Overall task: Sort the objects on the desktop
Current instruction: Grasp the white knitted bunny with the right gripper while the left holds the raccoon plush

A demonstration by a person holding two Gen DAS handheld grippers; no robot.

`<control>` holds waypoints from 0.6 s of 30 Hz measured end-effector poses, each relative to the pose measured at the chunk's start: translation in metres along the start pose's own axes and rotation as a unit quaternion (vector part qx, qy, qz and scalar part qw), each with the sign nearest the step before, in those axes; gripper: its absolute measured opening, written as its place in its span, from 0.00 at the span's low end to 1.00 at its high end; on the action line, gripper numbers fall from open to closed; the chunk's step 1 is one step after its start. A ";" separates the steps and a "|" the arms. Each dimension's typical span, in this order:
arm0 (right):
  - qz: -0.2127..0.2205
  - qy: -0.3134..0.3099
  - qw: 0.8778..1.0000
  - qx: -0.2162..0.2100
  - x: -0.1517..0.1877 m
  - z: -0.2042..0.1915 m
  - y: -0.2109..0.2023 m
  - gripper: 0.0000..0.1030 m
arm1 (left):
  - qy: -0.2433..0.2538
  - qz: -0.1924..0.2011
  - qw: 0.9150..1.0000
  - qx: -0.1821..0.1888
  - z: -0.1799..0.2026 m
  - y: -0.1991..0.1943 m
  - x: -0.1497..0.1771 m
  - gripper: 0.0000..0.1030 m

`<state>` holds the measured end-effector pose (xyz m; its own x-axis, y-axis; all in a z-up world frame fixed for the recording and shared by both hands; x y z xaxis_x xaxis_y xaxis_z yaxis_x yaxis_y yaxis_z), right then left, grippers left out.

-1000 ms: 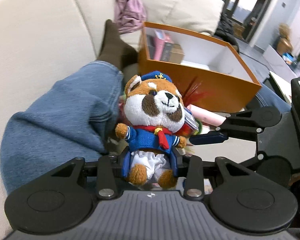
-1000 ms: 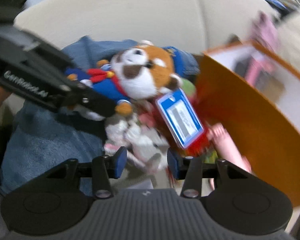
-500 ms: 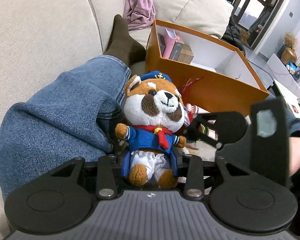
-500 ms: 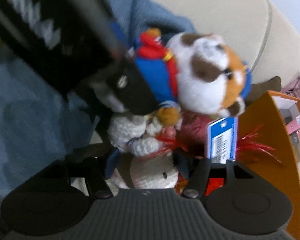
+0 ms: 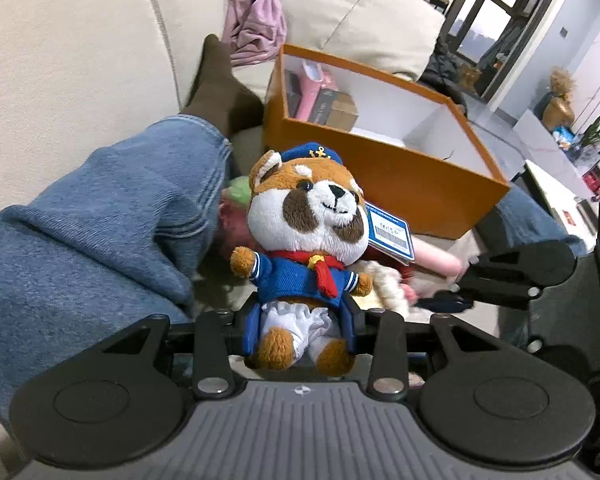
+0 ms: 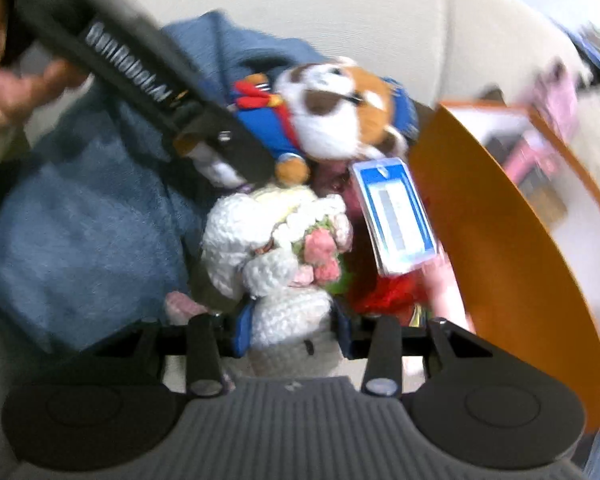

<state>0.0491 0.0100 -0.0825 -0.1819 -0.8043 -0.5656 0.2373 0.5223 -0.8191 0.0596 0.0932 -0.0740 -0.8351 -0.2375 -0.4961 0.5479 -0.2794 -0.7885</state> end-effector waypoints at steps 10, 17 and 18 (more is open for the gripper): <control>0.114 0.274 0.946 -0.132 0.005 0.057 -0.040 0.42 | -0.001 0.029 1.000 0.006 0.011 -0.012 -0.020 0.43; 0.181 0.356 0.902 -0.162 -0.007 0.085 -0.062 0.42 | 0.000 0.053 0.999 0.011 0.019 -0.021 -0.043 0.43; 0.189 0.366 0.896 -0.165 -0.009 0.089 -0.064 0.42 | -0.001 0.056 0.998 0.011 0.020 -0.021 -0.047 0.43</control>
Point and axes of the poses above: each gripper's, at about its wrist camera, not at the fingertips, and y roughly the way its jaws point, z to its right, x to its underside, the point moved 7 cm from there along y, roughly the way its jaws point, and after that the axes turned 10 degrees about -y, right-handed, at the moved point
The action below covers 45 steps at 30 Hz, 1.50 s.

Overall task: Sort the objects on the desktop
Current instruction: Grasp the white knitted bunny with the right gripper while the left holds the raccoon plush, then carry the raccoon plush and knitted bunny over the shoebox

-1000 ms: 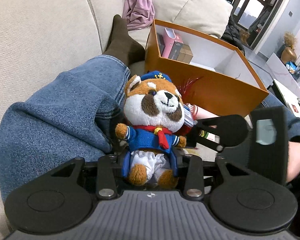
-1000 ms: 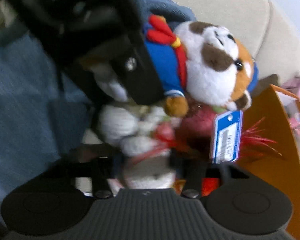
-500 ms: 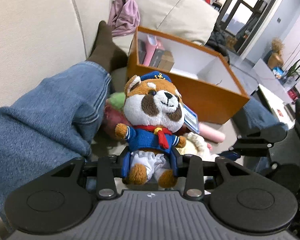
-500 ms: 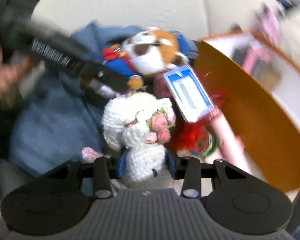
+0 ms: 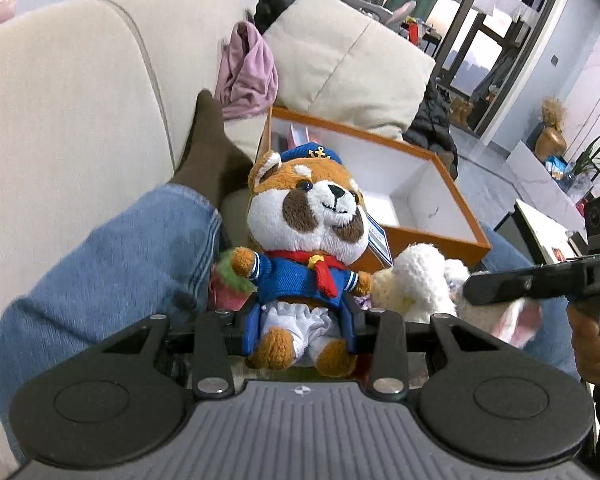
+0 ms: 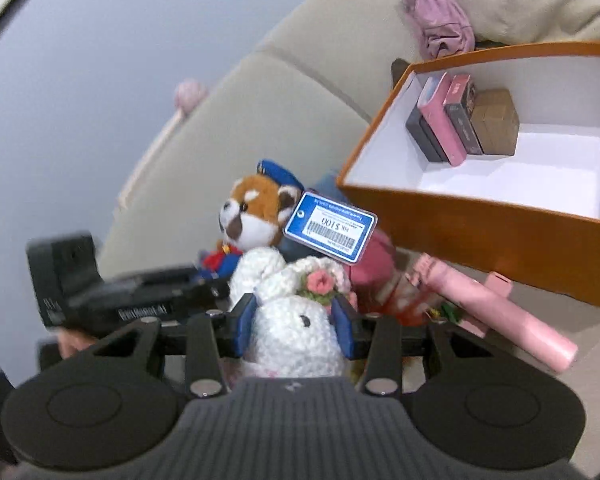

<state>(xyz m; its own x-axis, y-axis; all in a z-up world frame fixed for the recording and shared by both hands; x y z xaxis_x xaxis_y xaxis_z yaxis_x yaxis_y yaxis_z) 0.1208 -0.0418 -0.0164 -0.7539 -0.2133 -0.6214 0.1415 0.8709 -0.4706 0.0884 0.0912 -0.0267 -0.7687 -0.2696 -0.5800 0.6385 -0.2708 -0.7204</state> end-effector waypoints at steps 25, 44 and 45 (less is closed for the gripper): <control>0.076 0.029 0.987 0.140 -0.117 0.058 -0.016 0.07 | -0.007 -0.012 0.999 0.033 0.027 0.056 -0.099 0.43; -0.124 -0.097 0.978 0.140 0.004 0.017 0.035 0.38 | 0.038 -0.070 0.997 0.009 0.009 0.043 -0.011 0.43; -0.136 -0.090 0.978 0.132 0.015 0.015 0.038 0.38 | 0.034 -0.073 0.997 0.008 0.006 0.042 -0.005 0.43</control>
Point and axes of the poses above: each gripper's, at about its wrist camera, not at the fingertips, and y roughly the way its jaws point, z to its right, x to its underside, the point moved 7 cm from there along y, roughly the way its jaws point, and after that the axes turned 10 degrees about -y, right-handed, at the moved point
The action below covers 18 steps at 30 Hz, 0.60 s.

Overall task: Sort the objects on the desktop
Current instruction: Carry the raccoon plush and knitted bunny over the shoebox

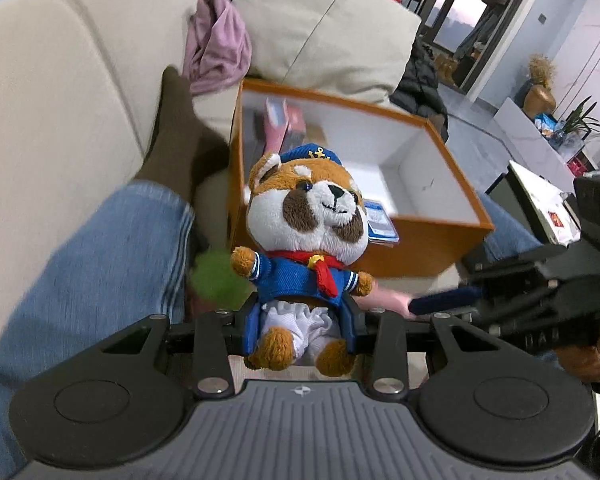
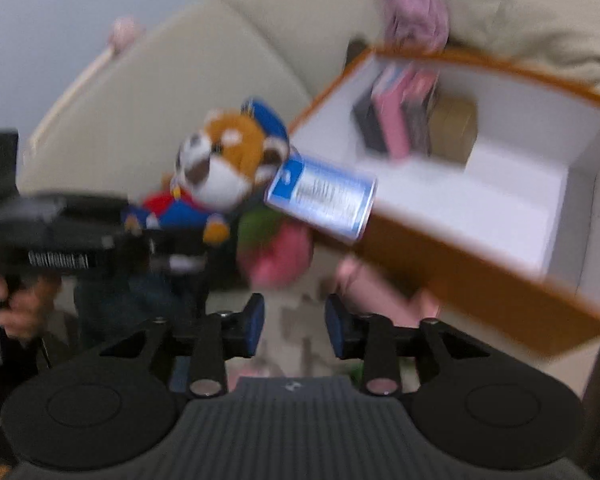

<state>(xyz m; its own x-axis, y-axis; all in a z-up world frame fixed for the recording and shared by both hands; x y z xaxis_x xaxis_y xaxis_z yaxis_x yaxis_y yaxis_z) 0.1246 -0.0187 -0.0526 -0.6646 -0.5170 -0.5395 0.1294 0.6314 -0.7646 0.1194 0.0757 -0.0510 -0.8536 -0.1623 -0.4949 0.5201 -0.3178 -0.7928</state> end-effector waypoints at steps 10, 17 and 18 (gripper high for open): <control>-0.079 0.010 0.996 -0.030 0.049 -0.043 0.052 0.62 | -0.030 -0.022 0.999 -0.015 -0.018 -0.005 0.042 0.43; -0.123 -0.001 0.992 0.010 0.057 -0.040 0.094 0.60 | -0.037 -0.009 0.999 -0.025 -0.020 -0.011 0.048 0.43; -0.121 0.003 0.993 0.014 0.058 -0.038 0.096 0.51 | -0.037 -0.006 0.999 -0.023 -0.020 -0.013 0.049 0.43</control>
Point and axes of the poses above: each gripper's, at about its wrist camera, not at the fingertips, and y roughly the way its jaws point, z to its right, x to its underside, the point moved 7 cm from there along y, roughly the way its jaws point, and after that the axes turned 10 degrees about -y, right-handed, at the moved point
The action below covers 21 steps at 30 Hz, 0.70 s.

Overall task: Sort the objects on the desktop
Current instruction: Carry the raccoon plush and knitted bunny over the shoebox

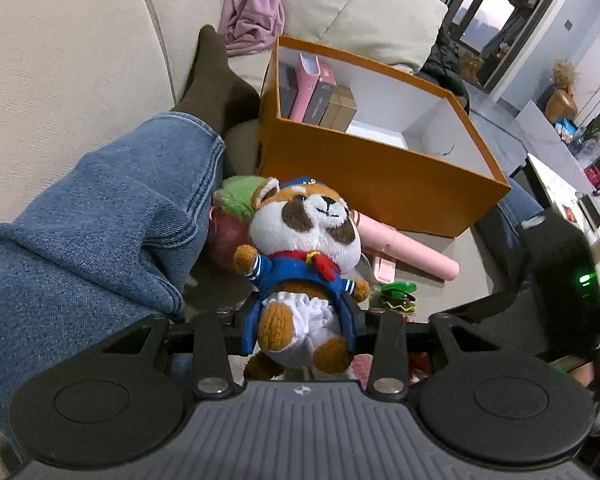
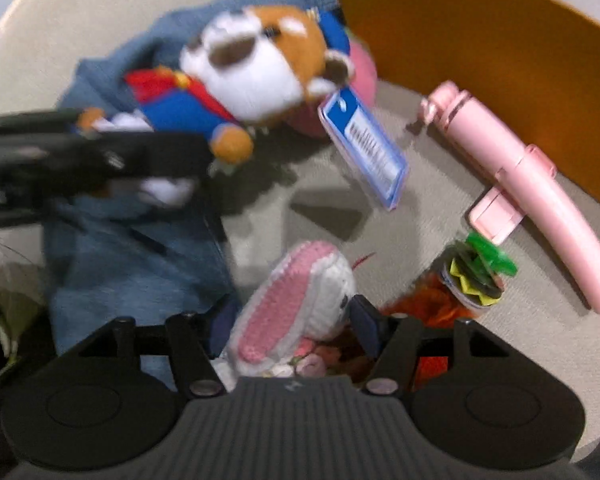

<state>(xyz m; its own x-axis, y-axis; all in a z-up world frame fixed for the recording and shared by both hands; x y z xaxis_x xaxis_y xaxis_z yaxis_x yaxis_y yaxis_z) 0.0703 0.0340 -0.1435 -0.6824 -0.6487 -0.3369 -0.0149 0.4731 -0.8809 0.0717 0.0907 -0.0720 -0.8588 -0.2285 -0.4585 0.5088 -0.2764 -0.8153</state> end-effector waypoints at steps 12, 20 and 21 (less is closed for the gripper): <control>0.117 0.020 0.992 -0.045 -0.018 0.015 -0.071 0.31 | -0.015 0.051 0.999 0.005 -0.002 -0.023 -0.020 0.43; 0.256 0.030 0.965 -0.041 -0.068 0.032 -0.145 0.31 | 0.001 0.109 0.994 -0.001 0.013 -0.046 -0.060 0.43; 0.271 0.033 0.961 -0.032 -0.074 0.037 -0.156 0.31 | 0.005 0.115 0.993 0.001 0.017 -0.048 -0.065 0.43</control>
<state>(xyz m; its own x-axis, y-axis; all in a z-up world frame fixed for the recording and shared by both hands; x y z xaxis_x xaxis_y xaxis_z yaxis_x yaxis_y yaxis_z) 0.1499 -0.0138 0.0062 -0.6466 -0.2581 -0.7178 0.3136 0.7679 -0.5586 0.1042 0.1030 0.0026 -0.7211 -0.2759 -0.6356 0.6911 -0.2208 -0.6882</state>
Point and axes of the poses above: each gripper's, at about its wrist camera, not at the fingertips, and y roughly the way its jaws point, z to its right, x to its underside, the point moved 7 cm from there along y, roughly the way its jaws point, and after that the axes turned 10 degrees about -y, right-handed, at the moved point
